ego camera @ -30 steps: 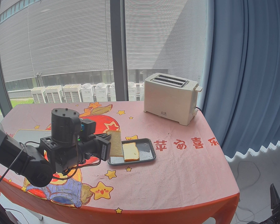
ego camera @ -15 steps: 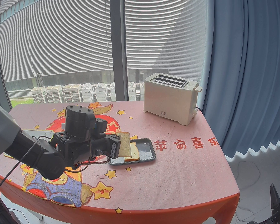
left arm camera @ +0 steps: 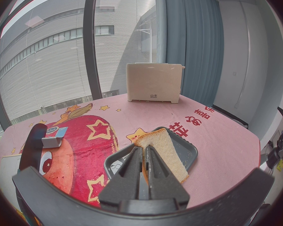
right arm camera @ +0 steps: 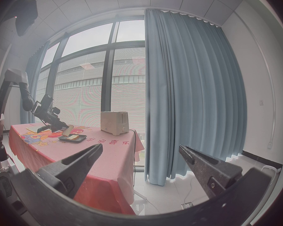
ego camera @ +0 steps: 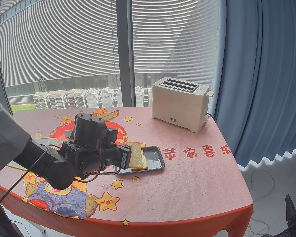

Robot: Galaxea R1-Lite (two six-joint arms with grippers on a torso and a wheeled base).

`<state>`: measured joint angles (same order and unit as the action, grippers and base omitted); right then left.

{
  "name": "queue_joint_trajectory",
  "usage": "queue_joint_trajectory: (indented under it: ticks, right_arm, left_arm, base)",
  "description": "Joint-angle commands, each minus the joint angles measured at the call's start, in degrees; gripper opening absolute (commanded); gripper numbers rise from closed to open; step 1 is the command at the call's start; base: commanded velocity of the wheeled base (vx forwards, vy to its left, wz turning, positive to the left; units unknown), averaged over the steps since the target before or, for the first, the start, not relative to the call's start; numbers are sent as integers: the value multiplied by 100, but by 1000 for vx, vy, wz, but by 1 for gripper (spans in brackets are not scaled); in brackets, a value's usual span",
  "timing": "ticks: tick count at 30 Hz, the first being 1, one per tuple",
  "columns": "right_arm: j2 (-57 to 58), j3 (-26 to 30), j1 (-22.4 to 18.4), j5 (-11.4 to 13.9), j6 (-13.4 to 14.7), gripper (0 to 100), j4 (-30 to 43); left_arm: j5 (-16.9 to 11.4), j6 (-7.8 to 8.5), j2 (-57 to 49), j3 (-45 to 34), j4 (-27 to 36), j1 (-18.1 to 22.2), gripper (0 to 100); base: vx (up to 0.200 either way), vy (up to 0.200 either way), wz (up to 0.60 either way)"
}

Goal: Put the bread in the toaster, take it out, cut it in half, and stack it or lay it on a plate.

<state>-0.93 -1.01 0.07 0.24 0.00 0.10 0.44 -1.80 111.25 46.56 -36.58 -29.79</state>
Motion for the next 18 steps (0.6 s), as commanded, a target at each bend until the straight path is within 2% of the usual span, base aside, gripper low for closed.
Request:
queue_joint_trajectory:
  ticks: [1,18]
  right_arm:
    - [93,92,1,2,0,100,-1]
    - [93,92,1,2,0,100,-1]
  left_arm:
    - [-53,-4,63,29,-24,0,0]
    - [-61,-4,222,126,-42,0,0]
  base:
    - [0,0,0]
    - [0,0,0]
